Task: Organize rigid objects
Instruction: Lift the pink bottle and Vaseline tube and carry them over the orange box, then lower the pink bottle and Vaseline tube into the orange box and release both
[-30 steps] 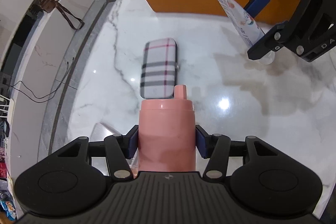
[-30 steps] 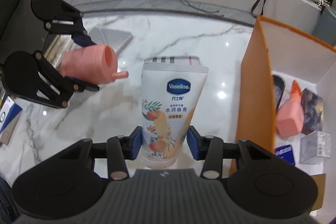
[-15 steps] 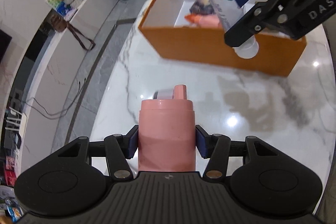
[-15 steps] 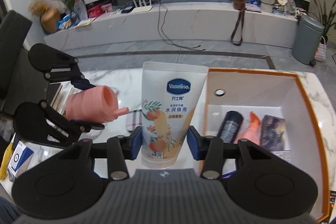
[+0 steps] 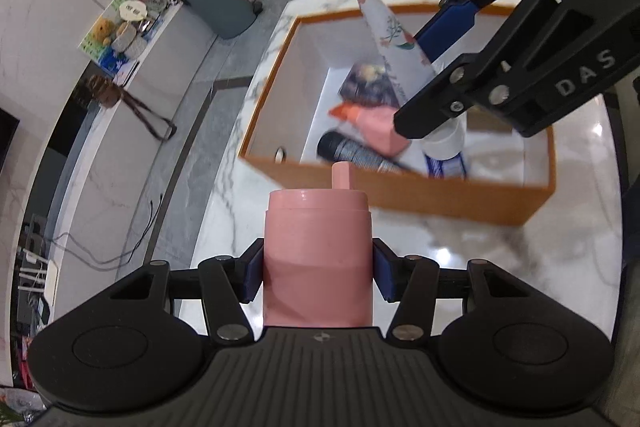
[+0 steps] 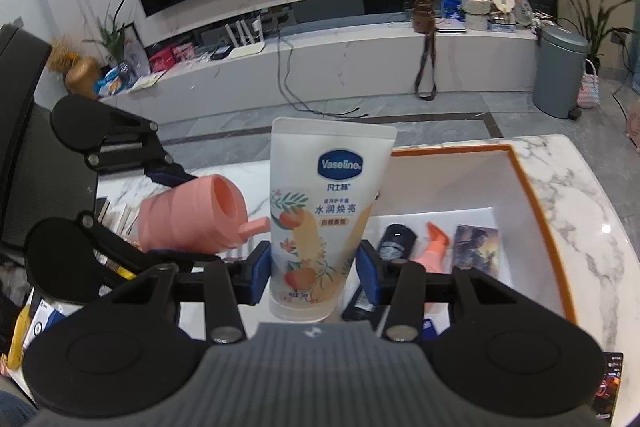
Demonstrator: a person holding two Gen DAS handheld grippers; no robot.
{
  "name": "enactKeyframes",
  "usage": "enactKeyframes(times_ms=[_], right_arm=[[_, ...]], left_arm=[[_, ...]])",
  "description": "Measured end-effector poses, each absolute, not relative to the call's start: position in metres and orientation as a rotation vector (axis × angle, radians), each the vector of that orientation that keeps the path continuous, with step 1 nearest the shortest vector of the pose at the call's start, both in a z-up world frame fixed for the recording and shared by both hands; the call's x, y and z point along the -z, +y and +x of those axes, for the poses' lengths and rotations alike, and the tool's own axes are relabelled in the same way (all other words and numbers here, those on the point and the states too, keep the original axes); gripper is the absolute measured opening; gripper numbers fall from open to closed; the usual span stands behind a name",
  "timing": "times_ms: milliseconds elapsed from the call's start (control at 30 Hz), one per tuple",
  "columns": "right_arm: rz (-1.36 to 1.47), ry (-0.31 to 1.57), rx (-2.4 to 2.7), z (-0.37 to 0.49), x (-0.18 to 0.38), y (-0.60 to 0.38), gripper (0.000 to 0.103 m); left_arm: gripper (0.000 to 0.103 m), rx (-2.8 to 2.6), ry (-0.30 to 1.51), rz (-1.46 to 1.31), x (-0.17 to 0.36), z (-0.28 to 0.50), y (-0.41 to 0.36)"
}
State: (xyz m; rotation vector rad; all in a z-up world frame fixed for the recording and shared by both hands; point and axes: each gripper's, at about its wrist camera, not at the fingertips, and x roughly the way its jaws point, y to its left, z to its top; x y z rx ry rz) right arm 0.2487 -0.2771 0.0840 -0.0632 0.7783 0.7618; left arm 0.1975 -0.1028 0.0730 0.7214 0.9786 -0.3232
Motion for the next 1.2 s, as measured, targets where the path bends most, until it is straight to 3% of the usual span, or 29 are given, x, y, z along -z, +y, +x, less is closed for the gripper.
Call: enactKeyframes(times_ms=[400, 1200], right_arm=[[0.045, 0.801, -0.622, 0.290, -0.079, -0.345, 0.047], [-0.286, 1.112, -0.803, 0.287, 0.005, -0.337, 0.048]], left_arm=[[0.062, 0.407, 0.958, 0.741, -0.071, 0.224, -0.158], [0.062, 0.492, 1.139, 0.735, 0.002, 0.231, -0.212]])
